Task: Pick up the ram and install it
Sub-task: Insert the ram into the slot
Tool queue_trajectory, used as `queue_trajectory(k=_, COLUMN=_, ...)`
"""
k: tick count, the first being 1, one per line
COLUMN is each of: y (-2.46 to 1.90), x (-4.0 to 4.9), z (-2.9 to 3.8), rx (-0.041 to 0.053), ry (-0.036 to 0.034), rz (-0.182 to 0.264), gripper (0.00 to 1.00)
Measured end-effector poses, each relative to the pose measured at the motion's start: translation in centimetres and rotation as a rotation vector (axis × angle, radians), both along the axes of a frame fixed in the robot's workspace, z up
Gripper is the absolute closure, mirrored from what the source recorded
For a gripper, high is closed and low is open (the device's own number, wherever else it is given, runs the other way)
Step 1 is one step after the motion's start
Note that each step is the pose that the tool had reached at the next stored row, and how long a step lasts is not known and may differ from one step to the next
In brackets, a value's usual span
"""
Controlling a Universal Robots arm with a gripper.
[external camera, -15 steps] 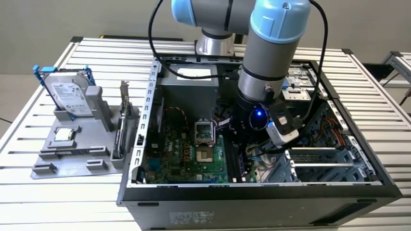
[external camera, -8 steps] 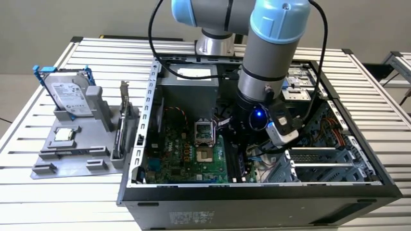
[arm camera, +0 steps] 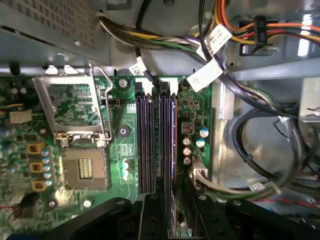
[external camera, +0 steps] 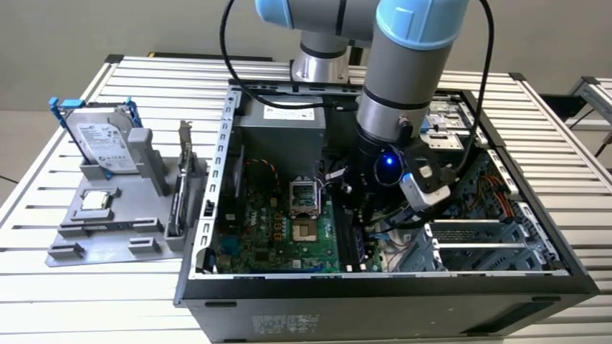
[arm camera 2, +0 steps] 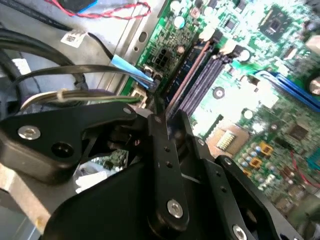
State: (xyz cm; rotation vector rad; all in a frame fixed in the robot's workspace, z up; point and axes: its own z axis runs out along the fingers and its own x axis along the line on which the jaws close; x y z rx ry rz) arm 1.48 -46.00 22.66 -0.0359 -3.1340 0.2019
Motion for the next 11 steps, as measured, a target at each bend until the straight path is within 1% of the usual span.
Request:
queue_trajectory(k=3, y=0.00, x=0.00, z=1.30, rx=-0.0001, ry=0.0009, rz=0.000, gripper=0.00)
queue_trajectory(k=5, y=0.00, x=0.00, z=1.87, rx=-0.0001, ry=0.0009, rz=0.000, gripper=0.00)
queue_trajectory(k=6, y=-0.02, x=0.00, z=2.03, rx=-0.0003, ry=0.0009, rz=0.000, gripper=0.00)
queue_trajectory(k=8, y=-0.05, x=0.00, z=2.02, rx=0.0011, ry=0.0008, rz=0.000, gripper=0.00)
queue_trajectory(k=9, y=-0.05, x=0.00, z=2.02, rx=0.0020, ry=0.0008, rz=0.000, gripper=1.00)
queue_trajectory(k=11, y=-0.06, x=0.00, z=2.03, rx=0.0036, ry=0.0008, rz=0.000, gripper=1.00)
